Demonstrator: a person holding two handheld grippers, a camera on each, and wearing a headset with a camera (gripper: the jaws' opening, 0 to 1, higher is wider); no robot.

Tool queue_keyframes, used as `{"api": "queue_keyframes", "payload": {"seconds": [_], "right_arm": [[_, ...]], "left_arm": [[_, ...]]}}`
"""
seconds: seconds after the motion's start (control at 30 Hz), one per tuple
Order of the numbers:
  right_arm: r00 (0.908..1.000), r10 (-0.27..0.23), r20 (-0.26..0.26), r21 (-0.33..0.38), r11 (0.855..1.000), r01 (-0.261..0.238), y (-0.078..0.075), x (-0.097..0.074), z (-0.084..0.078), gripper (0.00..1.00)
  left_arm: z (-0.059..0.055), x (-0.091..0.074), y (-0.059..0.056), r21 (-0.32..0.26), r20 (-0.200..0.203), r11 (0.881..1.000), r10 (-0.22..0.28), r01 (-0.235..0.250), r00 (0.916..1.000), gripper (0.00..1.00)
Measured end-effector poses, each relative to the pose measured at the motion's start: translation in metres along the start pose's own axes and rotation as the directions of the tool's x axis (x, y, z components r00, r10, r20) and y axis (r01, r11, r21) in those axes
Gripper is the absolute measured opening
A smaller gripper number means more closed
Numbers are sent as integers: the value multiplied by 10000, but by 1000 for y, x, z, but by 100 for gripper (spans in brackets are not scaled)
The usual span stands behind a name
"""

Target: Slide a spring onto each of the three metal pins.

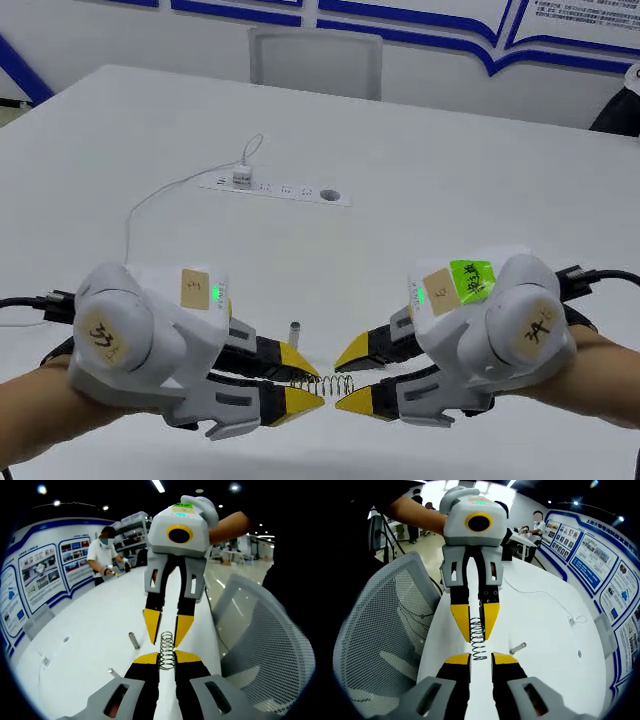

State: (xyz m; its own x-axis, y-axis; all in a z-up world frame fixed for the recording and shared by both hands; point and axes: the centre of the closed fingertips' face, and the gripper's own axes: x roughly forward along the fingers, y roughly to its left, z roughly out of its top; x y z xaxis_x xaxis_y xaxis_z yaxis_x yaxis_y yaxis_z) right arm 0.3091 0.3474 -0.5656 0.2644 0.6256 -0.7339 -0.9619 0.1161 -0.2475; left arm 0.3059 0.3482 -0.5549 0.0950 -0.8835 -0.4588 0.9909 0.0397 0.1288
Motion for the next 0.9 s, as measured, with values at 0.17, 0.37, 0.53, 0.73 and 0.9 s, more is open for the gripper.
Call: {"api": "queue_keyframes", "payload": {"seconds": [0.17, 0.37, 0.53, 0.73, 0.9], "right_arm": [[9993, 192, 334, 503, 9985, -209, 3, -1, 3, 12], [9977, 298, 612, 691, 9970, -340, 2, -6, 8, 11], [9935, 370, 1073, 753, 9961, -452, 1, -13, 20, 11], [9864, 294, 1615, 1114, 9926, -478, -3, -17, 32, 11], [9783, 153, 2065, 1496, 9876, -470, -7, -21, 40, 11]], "left_arm": [[0, -1, -1, -42, 22, 10000, -77, 77, 10000, 10], [0, -1, -1, 116, -64, 9999, -74, 75, 10000, 10], [-1, -1, 0, 304, -204, 9995, -33, 40, 9998, 10], [1, -1, 2, 124, -130, 9998, 136, -135, 9998, 10], [5, -3, 6, -136, 154, 9995, 275, -272, 9995, 10]]}}
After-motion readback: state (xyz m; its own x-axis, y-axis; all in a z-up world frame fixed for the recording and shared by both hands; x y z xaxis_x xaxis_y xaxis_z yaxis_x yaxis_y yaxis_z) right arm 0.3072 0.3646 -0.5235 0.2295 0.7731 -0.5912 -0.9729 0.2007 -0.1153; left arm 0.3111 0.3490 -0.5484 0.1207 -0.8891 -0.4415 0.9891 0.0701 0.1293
